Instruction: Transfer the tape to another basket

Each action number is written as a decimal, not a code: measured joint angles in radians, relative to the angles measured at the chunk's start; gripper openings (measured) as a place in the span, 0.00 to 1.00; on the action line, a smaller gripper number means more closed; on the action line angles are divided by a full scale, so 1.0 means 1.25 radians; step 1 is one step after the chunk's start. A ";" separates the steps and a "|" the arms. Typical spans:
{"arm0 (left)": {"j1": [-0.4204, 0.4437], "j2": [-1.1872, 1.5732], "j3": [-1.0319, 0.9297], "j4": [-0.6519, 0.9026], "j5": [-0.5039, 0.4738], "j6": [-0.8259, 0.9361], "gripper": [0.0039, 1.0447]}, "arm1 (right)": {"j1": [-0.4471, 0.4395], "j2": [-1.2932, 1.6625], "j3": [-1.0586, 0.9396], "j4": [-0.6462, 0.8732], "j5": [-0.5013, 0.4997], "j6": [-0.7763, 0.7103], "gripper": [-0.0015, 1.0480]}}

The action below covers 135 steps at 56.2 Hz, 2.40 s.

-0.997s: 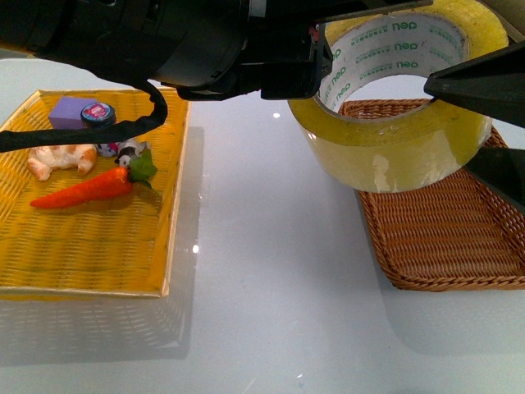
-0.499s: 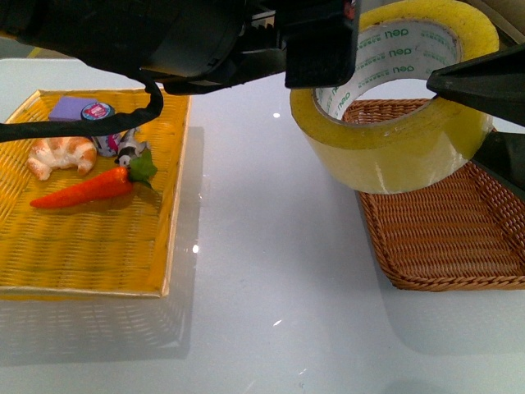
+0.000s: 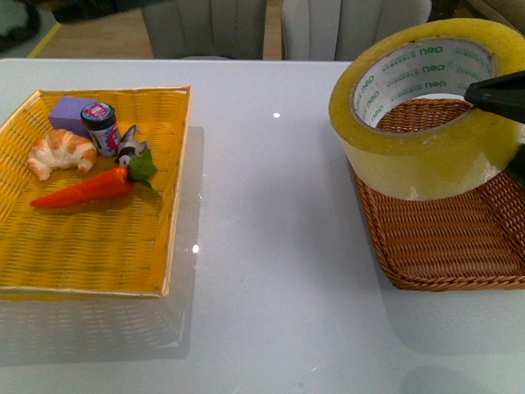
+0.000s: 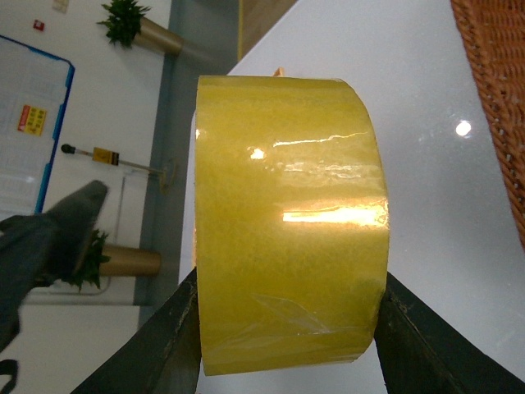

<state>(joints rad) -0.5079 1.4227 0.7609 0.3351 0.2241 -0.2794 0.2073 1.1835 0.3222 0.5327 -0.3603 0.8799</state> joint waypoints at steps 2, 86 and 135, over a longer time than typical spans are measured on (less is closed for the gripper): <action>0.008 -0.015 -0.004 0.005 0.006 0.000 0.92 | -0.010 -0.004 -0.004 -0.002 -0.003 0.000 0.46; 0.403 -0.710 -0.597 0.152 -0.179 0.216 0.01 | -0.287 0.828 0.472 0.191 -0.035 0.036 0.45; 0.403 -0.970 -0.598 -0.098 -0.179 0.217 0.01 | -0.299 0.833 0.431 0.215 -0.056 0.037 0.92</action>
<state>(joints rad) -0.0044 0.2108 0.0139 0.2123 0.0002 -0.0086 -0.1661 2.2250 0.8604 0.8021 -0.4309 0.9264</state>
